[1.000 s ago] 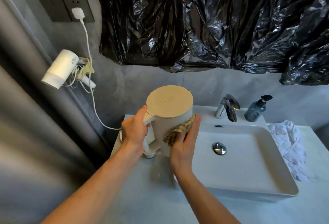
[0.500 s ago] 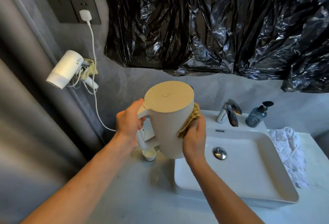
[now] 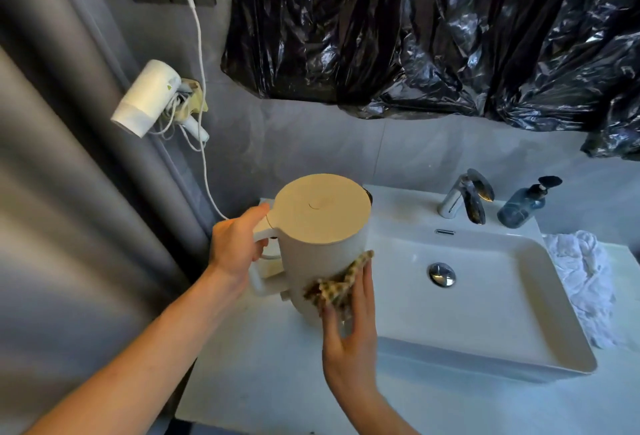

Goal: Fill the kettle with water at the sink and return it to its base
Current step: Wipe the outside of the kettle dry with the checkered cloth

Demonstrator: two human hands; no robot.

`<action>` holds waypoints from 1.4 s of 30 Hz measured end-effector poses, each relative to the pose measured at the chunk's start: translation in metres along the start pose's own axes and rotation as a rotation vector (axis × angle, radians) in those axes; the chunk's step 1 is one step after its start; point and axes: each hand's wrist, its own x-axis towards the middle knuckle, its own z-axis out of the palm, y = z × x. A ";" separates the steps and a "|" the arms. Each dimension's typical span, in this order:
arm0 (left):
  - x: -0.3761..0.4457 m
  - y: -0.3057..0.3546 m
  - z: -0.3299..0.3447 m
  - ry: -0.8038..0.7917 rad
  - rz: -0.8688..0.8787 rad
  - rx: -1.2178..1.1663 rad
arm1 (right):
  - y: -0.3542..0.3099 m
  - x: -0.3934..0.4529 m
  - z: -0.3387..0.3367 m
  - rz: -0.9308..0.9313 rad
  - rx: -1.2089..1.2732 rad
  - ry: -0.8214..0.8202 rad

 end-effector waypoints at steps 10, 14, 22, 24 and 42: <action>0.013 0.009 -0.062 -0.204 0.070 0.005 | -0.013 0.032 0.016 0.120 0.196 -0.039; 0.023 0.030 -0.075 -0.276 0.084 0.016 | -0.036 0.066 0.014 0.120 0.232 -0.116; 0.038 0.063 -0.081 -0.385 0.097 0.008 | -0.120 0.111 0.014 -0.009 0.181 -0.297; 0.040 0.069 -0.080 -0.396 0.088 -0.002 | -0.128 0.108 0.015 -0.037 0.185 -0.284; 0.052 0.105 -0.051 -0.592 0.143 -0.084 | -0.148 0.102 0.003 -0.196 0.296 -0.456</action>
